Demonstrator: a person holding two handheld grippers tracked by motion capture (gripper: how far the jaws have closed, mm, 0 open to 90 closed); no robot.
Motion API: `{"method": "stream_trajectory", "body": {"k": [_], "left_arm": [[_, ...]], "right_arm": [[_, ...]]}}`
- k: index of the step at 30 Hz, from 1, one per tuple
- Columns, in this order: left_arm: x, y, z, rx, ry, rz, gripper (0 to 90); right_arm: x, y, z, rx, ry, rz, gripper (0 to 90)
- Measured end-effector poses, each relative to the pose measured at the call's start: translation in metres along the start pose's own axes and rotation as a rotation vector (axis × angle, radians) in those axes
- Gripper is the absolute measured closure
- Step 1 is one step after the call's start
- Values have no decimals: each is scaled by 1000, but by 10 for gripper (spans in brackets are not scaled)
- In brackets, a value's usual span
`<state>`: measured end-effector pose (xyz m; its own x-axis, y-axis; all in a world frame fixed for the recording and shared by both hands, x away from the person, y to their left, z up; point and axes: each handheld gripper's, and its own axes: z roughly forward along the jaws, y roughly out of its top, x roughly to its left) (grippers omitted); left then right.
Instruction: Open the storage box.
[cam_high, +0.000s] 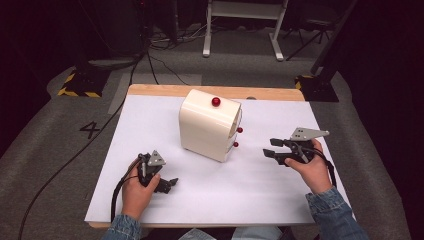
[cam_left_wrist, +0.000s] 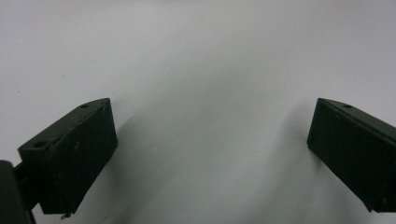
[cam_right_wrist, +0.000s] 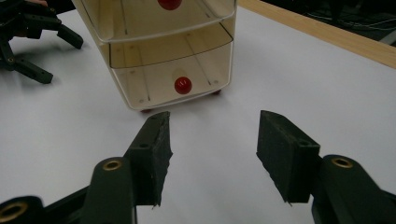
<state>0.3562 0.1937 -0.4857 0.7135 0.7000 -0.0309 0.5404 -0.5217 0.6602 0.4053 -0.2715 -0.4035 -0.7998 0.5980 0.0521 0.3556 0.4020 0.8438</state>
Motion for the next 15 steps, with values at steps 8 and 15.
{"method": "stream_trajectory", "body": {"k": [8, 15], "left_arm": [[0, 0, 0, 0, 1, 2, 15], [0, 0, 0, 1, 1, 2, 15]], "right_arm": [[-2, 3, 30, -14, 61, 8, 501], [-6, 0, 57, -6, 109, -33, 571]]}}
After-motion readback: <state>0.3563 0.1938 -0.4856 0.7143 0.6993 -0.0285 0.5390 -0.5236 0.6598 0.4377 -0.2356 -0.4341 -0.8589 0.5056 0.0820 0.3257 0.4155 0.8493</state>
